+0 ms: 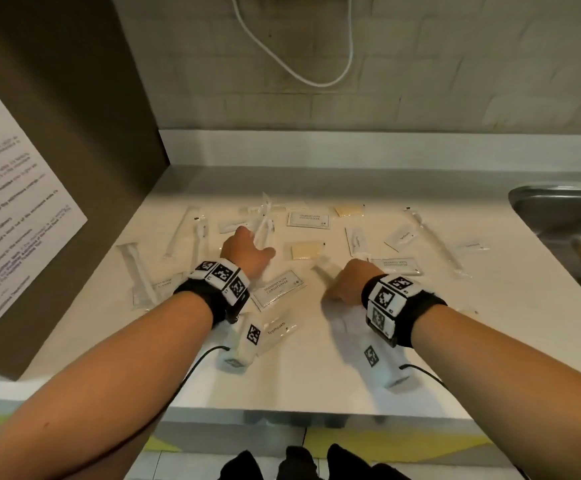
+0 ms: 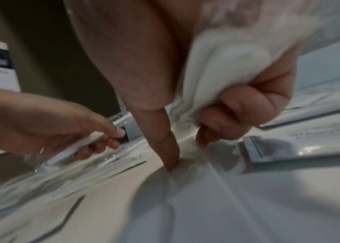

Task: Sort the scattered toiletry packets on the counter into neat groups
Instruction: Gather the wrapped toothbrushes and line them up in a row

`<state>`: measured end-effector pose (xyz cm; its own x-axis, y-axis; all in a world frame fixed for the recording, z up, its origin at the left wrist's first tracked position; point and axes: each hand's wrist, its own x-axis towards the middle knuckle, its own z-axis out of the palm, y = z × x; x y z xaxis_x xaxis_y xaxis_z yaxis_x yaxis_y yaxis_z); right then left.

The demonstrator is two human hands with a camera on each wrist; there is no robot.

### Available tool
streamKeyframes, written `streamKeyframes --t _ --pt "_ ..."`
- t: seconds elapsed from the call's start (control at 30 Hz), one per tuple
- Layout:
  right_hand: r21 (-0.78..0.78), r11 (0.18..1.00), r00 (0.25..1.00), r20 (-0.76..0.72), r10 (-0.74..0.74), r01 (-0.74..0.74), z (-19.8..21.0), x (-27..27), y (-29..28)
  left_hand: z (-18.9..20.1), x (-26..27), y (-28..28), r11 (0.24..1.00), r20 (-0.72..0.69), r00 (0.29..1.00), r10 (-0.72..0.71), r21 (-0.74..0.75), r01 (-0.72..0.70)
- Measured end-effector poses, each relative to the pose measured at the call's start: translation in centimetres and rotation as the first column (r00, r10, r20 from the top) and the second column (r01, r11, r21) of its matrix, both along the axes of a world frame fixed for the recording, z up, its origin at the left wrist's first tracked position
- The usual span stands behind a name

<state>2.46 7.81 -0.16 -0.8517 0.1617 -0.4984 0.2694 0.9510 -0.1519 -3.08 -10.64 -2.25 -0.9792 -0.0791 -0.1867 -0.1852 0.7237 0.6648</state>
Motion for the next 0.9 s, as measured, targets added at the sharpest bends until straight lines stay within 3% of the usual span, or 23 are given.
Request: streamKeyframes --t 0.07,0.13,0.2,0.23,0.27,0.3,0.5,0.6,0.63,0.8,0.9 --pt "-0.012 1.0 0.999 -0.04 -0.008 0.008 0.3 0.3 0.2 0.5 -0.4 0.8 0.987 0.048 0.997 -0.052 -0.149 0.059" --pt "-0.002 0.999 0.997 -0.054 0.048 -0.048 0.5 0.7 0.4 0.2 -1.1 1.0 0.972 0.086 0.996 -0.01 -0.233 0.03" --pt "-0.095 0.995 0.997 -0.068 -0.038 0.031 0.7 0.3 1.2 0.8 -1.4 1.3 0.951 0.084 0.996 -0.027 -0.304 0.051" --pt "-0.167 0.98 0.986 -0.108 -0.126 0.107 0.4 0.1 1.8 0.8 -1.7 1.0 0.961 0.099 0.995 -0.016 -0.275 0.043" --pt "-0.224 0.939 0.93 -0.204 -0.307 0.26 2.4 -0.4 6.0 2.7 -5.2 5.9 0.965 0.085 0.989 -0.119 -0.225 0.135" --pt "-0.281 0.918 0.905 -0.244 -0.35 0.28 2.5 -0.4 6.0 2.3 -5.6 5.2 0.974 0.116 0.987 -0.112 -0.184 0.132" --pt "-0.518 0.822 0.835 -0.325 -0.444 0.236 3.1 -0.4 7.3 2.6 -4.7 5.9 0.995 0.071 0.996 -0.056 0.081 0.05" --pt "-0.612 0.751 0.762 -0.355 -0.542 0.248 4.4 -0.2 10.3 3.2 -3.9 10.5 0.914 0.102 0.987 -0.12 0.4 0.07" --pt "-0.631 0.734 0.739 -0.363 -0.568 0.254 5.0 0.0 11.6 3.5 -3.8 12.7 0.895 0.11 0.983 -0.144 0.438 0.082" --pt "-0.711 0.643 0.676 -0.326 -0.661 0.285 5.8 0.8 18.2 2.8 -2.8 22.7 0.929 0.132 0.956 -0.263 0.3 0.215" --pt "-0.695 0.655 0.689 -0.321 -0.65 0.295 5.5 1.1 21.3 2.1 -2.3 27.5 0.933 0.11 0.928 -0.356 0.094 0.347"
